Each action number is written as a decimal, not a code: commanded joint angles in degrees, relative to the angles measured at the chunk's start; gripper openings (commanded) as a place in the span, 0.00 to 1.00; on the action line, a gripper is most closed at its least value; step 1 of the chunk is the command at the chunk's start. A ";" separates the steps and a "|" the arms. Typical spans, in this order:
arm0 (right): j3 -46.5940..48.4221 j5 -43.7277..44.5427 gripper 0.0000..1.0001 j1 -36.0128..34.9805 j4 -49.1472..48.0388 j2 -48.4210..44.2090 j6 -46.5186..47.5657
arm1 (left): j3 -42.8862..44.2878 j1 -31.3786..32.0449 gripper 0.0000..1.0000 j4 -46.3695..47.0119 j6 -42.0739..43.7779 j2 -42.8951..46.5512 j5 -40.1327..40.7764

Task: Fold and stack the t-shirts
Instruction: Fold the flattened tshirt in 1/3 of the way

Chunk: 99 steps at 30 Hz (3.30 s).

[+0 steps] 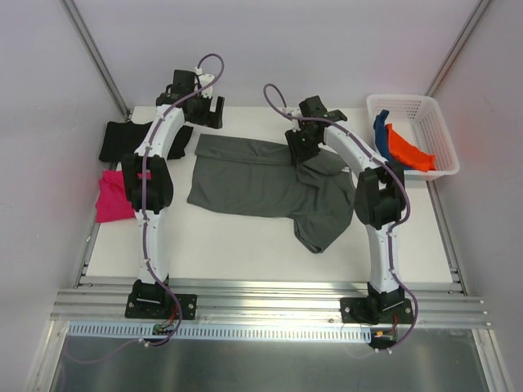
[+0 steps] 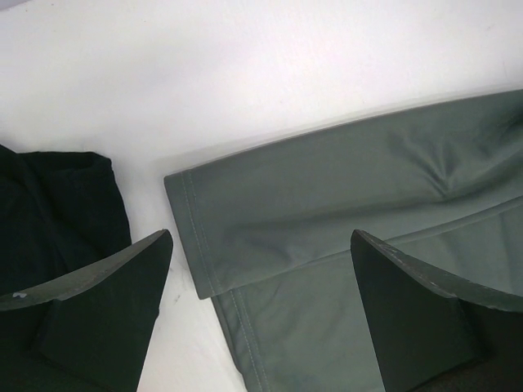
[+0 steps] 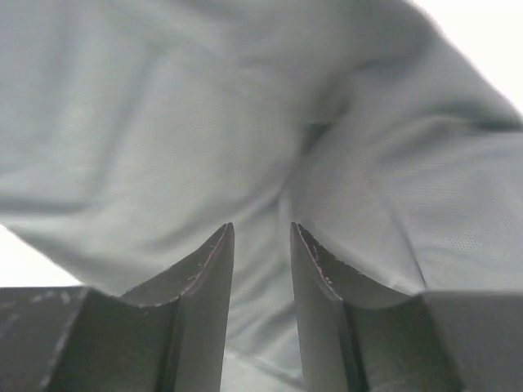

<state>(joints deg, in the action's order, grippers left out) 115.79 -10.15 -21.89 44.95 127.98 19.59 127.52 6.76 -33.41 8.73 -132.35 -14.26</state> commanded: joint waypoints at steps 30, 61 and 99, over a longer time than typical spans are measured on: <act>-3.54 5.32 0.38 13.80 1.98 -1.15 5.63 | -1.14 -0.53 0.88 -6.14 -0.56 1.05 -12.28; -6.63 -17.63 0.41 21.80 -1.36 -1.68 -10.90 | 1.50 0.44 0.88 -10.62 -0.12 0.61 -10.61; 8.65 -13.76 0.01 25.67 -4.61 9.21 -12.47 | -2.54 2.64 0.88 -11.50 1.81 2.28 -6.66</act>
<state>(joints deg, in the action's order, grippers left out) 118.67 -25.58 2.94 41.41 137.01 7.68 126.32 8.71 -43.72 9.23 -133.03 -21.87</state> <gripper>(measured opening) 0.012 0.879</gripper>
